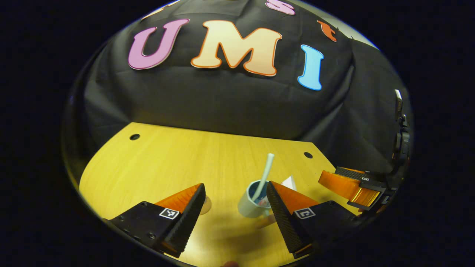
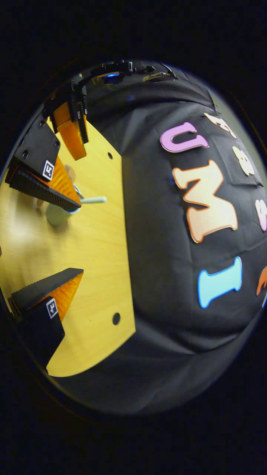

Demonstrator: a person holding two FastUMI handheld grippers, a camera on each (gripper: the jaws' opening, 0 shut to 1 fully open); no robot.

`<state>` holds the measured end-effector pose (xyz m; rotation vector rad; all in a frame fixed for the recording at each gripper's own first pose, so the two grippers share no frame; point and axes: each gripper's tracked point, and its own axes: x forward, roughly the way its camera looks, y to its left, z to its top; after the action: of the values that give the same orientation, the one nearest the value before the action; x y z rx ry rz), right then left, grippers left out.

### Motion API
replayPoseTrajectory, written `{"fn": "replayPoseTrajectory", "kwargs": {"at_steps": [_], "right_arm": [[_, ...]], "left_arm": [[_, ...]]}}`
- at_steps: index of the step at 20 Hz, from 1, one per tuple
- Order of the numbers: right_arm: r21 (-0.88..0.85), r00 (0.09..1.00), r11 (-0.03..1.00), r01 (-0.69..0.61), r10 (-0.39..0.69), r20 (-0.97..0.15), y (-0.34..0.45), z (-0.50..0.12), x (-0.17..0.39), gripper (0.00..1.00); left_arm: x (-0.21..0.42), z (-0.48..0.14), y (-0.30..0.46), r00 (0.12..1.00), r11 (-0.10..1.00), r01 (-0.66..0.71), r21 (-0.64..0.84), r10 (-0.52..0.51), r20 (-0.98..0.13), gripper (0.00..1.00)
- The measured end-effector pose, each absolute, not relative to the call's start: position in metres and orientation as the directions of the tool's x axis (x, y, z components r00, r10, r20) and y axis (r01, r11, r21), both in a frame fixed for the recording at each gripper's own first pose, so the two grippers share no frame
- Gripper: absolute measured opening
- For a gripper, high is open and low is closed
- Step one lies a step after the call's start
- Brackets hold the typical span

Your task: Put the toothbrush and toothpaste on the desktop into the cup, then pick up the cup and place it on the coaster on the desktop.

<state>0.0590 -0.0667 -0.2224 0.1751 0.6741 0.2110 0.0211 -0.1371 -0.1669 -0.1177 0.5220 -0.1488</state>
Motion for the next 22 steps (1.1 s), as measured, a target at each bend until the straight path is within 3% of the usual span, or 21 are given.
{"fn": "replayPoseTrajectory", "kwargs": {"at_steps": [4, 9, 10, 19, 22], "right_arm": [[0.264, 0.598, 0.951, -0.160, 0.306, -0.740, -0.032, -0.245, 0.036, 0.98], [0.219, 0.447, 0.963, -0.159, 0.268, -0.854, -0.008, -0.274, 0.025, 0.94], [0.218, 0.414, 0.964, -0.153, 0.263, -0.871, -0.003, -0.279, 0.022, 0.98], [0.102, 0.259, 0.981, -0.164, 0.142, -0.955, 0.019, -0.328, 0.030, 0.98], [0.063, 0.236, 0.983, -0.174, 0.103, -0.966, 0.018, -0.339, 0.032, 0.89]], "left_arm": [[0.002, -0.167, -0.085, 0.874, 0.993, 0.046, -0.111, -0.094, -0.476, 0.96], [-0.013, -0.176, -0.019, 0.863, 0.995, -0.020, -0.100, -0.033, -0.505, 0.96], [-0.017, -0.179, -0.004, 0.862, 0.995, -0.034, -0.098, -0.020, -0.507, 0.96], [-0.044, -0.187, 0.077, 0.852, 0.989, -0.128, -0.073, 0.072, -0.518, 0.96], [-0.053, -0.192, 0.099, 0.840, 0.985, -0.159, -0.074, 0.095, -0.535, 0.96]]}}
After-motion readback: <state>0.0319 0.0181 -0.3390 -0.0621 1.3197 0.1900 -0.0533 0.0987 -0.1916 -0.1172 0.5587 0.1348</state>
